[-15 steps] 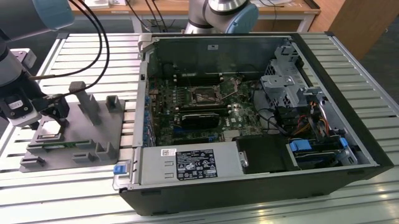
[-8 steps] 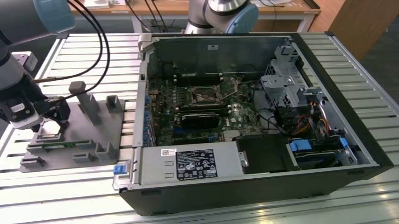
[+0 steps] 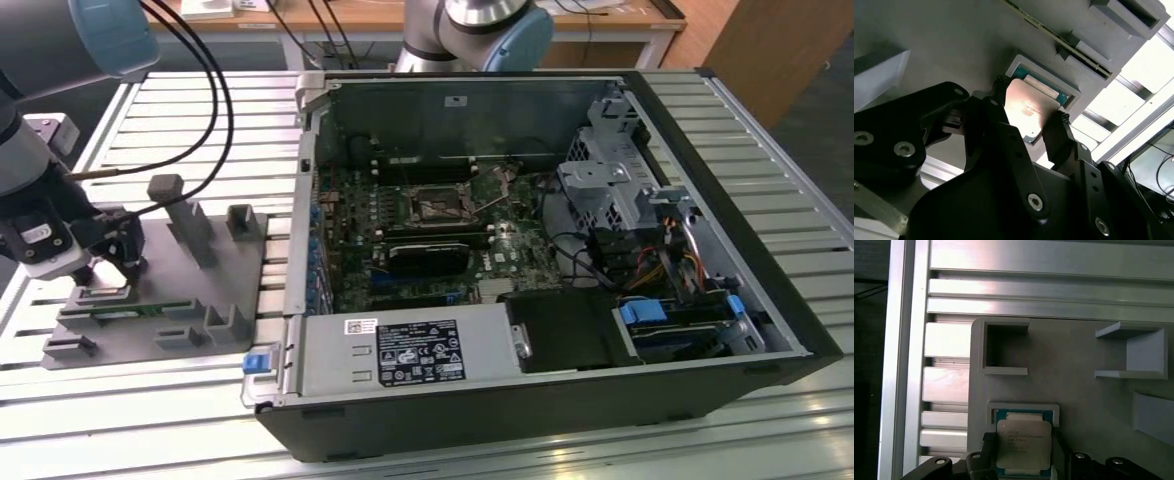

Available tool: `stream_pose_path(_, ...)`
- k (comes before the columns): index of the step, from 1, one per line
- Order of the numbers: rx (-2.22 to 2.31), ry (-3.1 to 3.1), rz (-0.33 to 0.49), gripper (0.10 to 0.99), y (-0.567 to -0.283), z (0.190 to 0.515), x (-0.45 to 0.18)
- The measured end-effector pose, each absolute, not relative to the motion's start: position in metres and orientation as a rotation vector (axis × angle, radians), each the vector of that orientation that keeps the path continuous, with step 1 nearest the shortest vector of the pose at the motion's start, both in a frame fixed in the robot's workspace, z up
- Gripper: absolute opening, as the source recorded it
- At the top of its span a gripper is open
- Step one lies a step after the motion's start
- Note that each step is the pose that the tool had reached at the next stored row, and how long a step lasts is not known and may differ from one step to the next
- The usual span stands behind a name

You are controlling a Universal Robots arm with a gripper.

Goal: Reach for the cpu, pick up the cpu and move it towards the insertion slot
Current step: 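Pick up the cpu and move it towards the insertion slot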

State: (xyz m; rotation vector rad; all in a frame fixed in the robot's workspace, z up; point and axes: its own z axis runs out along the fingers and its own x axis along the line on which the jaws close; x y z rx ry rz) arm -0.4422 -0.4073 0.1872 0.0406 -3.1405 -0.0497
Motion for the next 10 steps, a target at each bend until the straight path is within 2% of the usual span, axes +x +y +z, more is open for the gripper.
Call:
stream_pose_path(1, 0.042, -3.140, -0.050, 0.561, -0.4073, 0.1871, -0.4428)
stream_pose_path(10, 0.046, -3.140, -0.050, 0.561, -0.4073, 0.1856, -0.4447)
